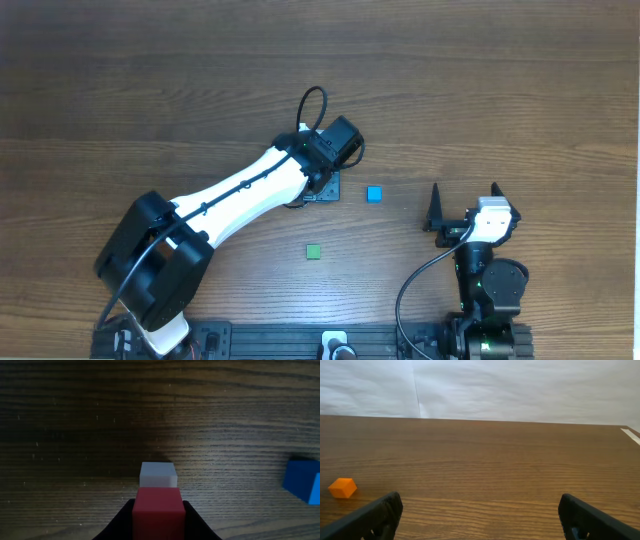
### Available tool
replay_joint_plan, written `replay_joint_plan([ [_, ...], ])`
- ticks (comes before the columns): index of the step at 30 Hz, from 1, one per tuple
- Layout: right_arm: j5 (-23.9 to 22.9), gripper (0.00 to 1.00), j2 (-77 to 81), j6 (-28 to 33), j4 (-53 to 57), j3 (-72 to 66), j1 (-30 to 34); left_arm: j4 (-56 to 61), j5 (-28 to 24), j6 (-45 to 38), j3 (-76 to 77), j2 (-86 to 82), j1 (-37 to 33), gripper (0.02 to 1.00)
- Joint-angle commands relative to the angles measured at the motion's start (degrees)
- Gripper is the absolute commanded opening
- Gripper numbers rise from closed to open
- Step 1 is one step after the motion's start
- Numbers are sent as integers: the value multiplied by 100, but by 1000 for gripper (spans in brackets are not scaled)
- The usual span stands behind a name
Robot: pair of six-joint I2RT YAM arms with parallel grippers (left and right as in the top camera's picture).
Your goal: Stack Cubes
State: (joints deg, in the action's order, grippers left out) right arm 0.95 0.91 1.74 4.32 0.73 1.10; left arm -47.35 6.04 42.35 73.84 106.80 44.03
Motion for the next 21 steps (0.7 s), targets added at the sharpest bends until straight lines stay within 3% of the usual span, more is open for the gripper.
replay_joint_plan([
  [1,-39,993,-42,26,-2,-44,35,-7,9,79,31,116,0,121],
  [21,-39,993,-42,26,-2,-44,35,107,92,81,31,192,-4,156],
])
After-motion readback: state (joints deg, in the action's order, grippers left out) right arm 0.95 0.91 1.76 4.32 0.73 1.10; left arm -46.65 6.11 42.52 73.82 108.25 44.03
